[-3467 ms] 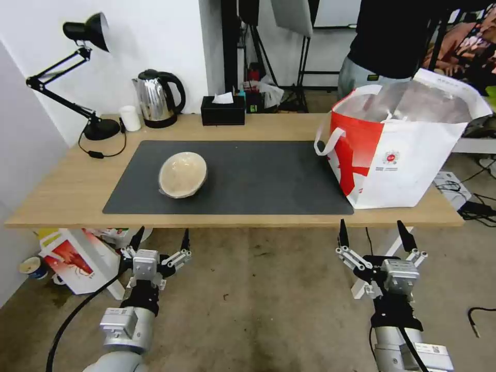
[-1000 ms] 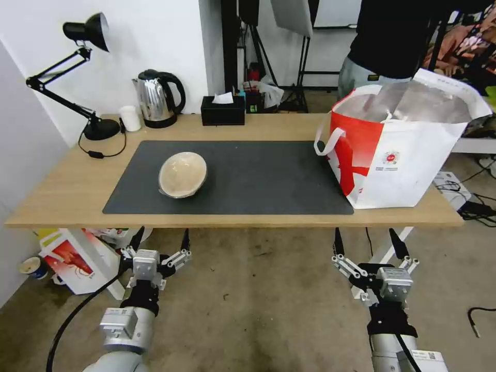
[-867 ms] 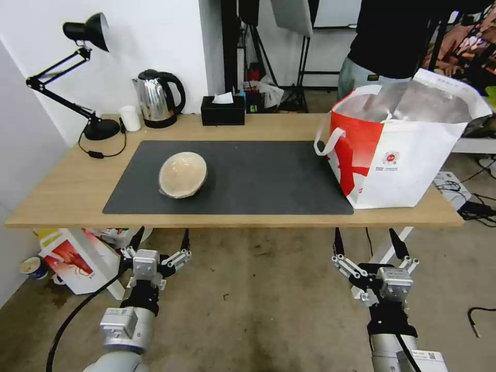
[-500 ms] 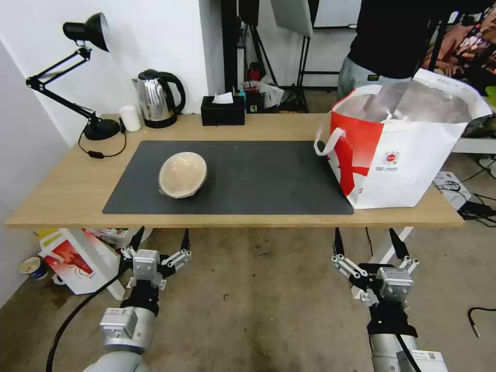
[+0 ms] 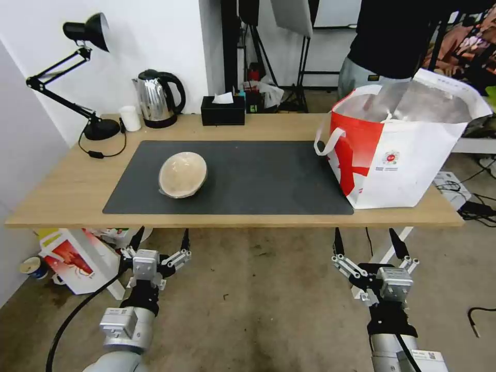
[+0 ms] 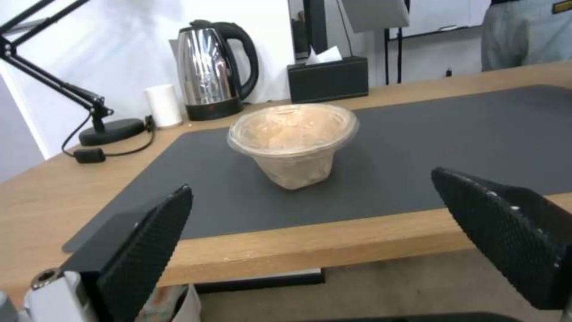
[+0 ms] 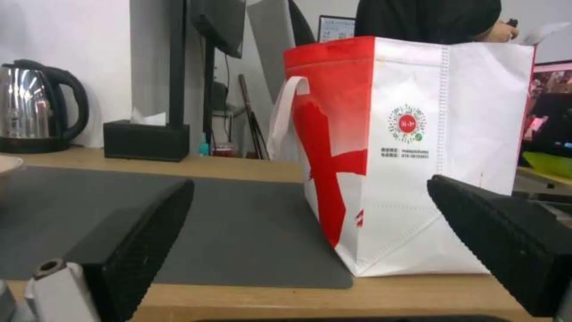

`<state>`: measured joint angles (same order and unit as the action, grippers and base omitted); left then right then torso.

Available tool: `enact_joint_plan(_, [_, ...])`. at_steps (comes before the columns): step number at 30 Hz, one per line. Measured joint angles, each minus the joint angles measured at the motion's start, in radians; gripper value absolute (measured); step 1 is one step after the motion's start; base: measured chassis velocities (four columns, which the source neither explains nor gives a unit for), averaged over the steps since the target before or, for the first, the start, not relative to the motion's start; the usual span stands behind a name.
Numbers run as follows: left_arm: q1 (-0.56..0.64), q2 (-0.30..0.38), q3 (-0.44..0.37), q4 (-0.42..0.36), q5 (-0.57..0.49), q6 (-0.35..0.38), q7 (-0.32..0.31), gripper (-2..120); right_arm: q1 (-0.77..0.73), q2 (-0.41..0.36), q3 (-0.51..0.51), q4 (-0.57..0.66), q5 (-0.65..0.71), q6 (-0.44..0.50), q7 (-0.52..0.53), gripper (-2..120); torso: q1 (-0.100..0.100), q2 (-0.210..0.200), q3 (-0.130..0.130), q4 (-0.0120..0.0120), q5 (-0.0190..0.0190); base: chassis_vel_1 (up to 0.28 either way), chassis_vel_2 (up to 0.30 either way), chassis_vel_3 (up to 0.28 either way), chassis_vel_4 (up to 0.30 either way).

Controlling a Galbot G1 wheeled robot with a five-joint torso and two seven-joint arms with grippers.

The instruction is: Pick up the trash from the table and place it into the takeout bag.

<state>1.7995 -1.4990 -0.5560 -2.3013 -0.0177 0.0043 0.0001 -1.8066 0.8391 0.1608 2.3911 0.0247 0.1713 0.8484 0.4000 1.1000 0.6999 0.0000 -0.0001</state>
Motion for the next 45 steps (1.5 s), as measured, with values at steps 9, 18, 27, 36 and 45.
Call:
enact_joint_plan(9, [-0.010, 0.018, -0.078, -0.061, -0.200, 0.060, 0.004, 100, 0.000, 0.000, 0.000, 0.000, 0.000, 0.000, 0.000, 100, 0.000, 0.000, 0.000, 0.0000, 0.0000, 0.000, 0.000, 0.000, 0.000])
enact_joint_plan(18, [-0.025, 0.043, -0.186, -0.145, -0.478, 0.144, 0.012, 100, 0.000, 0.000, 0.000, 0.000, 0.000, 0.000, 0.000, 100, 0.000, 0.000, 0.000, 0.0000, 0.0000, 0.000, 0.000, 0.000, 0.000])
enact_joint_plan(27, [-0.035, 0.061, -0.264, -0.201, -0.679, 0.205, 0.019, 100, 0.000, 0.000, 0.000, 0.000, 0.000, 0.000, 0.000, 100, 0.000, 0.000, 0.000, 0.0000, 0.0001, 0.000, 0.000, 0.000, 0.000])
enact_joint_plan(36, [-0.037, 0.064, -0.273, -0.202, -0.707, 0.212, 0.019, 100, 0.000, 0.000, 0.000, 0.000, 0.000, 0.000, 0.000, 100, 0.000, 0.000, 0.000, 0.0000, 0.0001, 0.000, 0.000, 0.000, 0.000])
enact_joint_plan(45, [-0.058, 0.115, -0.331, -0.201, -0.977, 0.268, -0.010, 100, 0.000, 0.000, 0.000, 0.000, 0.000, 0.000, 0.000, 100, 0.000, 0.000, 0.000, 0.0000, 0.0001, 0.000, 0.000, 0.000, 0.000])
